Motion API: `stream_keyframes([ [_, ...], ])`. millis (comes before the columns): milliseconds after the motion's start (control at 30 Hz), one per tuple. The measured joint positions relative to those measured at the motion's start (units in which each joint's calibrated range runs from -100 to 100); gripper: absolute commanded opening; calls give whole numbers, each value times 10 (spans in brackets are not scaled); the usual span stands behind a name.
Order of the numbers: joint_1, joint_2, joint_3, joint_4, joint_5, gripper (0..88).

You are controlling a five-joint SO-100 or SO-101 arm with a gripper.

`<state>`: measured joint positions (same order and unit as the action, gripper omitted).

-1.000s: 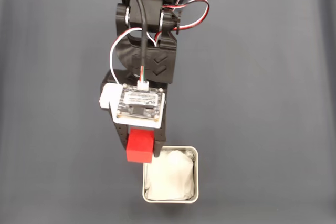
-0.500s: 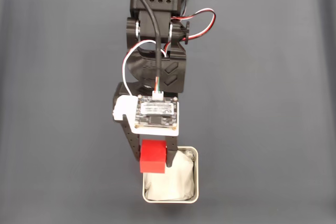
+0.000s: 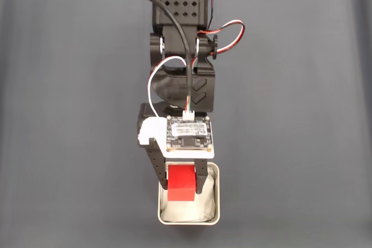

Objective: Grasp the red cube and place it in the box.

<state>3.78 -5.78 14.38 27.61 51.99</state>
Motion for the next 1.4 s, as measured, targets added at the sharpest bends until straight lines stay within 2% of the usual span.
stream_keyframes([
  [1400, -15, 16, 0, -25, 2, 68],
])
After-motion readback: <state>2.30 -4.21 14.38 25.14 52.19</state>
